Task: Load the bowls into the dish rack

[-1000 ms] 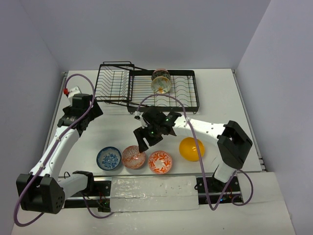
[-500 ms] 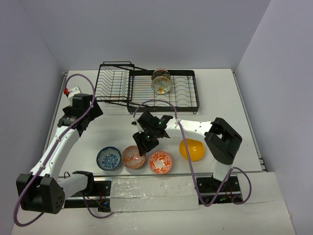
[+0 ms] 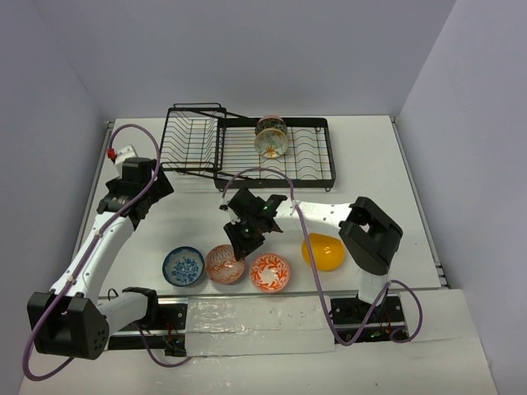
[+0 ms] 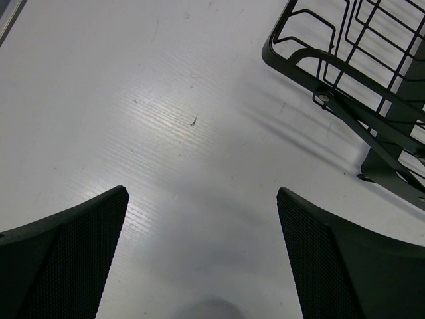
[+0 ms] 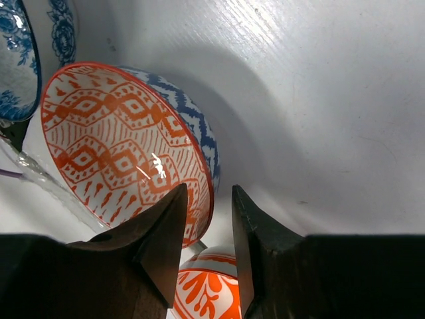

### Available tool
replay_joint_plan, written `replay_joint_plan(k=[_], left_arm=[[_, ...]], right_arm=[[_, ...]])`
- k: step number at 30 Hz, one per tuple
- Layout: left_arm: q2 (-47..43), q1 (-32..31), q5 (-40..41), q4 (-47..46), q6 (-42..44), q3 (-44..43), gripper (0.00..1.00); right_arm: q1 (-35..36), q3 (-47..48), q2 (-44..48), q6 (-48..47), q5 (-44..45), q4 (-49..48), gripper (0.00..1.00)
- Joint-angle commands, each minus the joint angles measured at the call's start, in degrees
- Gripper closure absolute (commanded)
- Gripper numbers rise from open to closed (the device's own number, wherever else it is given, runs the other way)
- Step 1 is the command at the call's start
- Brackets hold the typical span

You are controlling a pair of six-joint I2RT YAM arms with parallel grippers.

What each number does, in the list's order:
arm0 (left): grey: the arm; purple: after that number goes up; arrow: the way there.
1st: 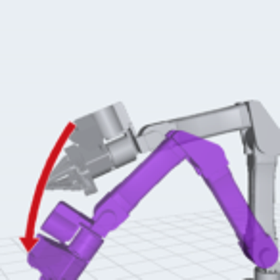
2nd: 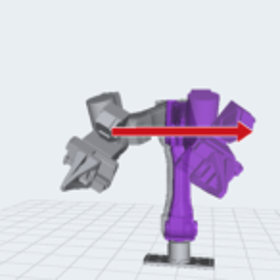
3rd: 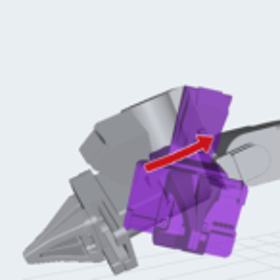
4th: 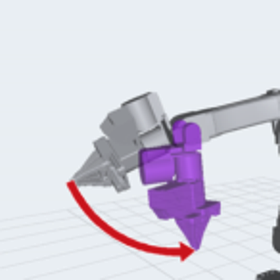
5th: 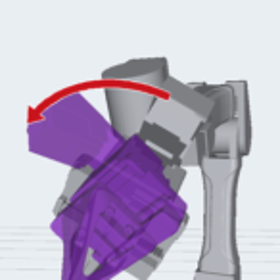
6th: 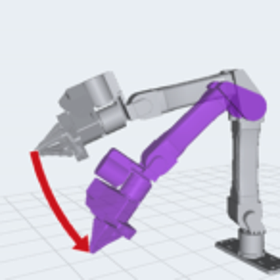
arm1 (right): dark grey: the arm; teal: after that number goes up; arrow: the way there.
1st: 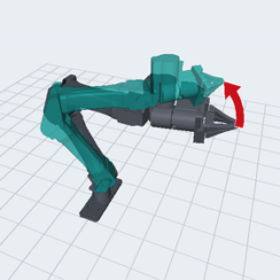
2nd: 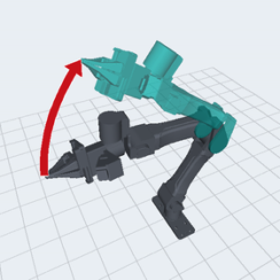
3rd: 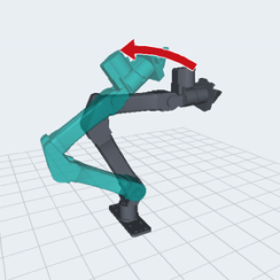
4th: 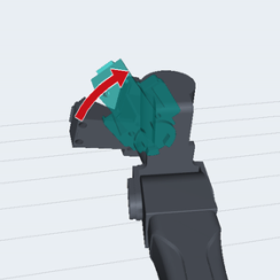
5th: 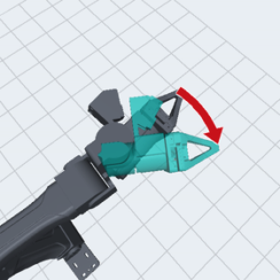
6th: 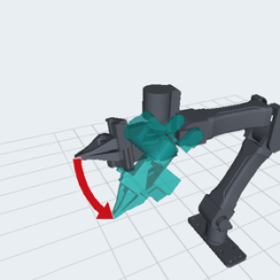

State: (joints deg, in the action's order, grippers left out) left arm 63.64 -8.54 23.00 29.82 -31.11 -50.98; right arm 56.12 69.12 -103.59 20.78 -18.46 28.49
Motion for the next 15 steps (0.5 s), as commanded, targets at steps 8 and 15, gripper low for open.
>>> replay_joint_plan(k=[8, 15], left_arm=[[-1.1, -0.3, 0.4, -0.9, -0.3, -0.2, 0.01], [-1.1, -0.4, 0.2, -1.0, -0.2, -0.1, 0.01]], right_arm=[[0.5, 3.3, -1.3, 1.7, 1.4, -1.8, 0.68], [0.5, 4.8, -1.8, 1.3, 1.9, -0.2, 0.86]])
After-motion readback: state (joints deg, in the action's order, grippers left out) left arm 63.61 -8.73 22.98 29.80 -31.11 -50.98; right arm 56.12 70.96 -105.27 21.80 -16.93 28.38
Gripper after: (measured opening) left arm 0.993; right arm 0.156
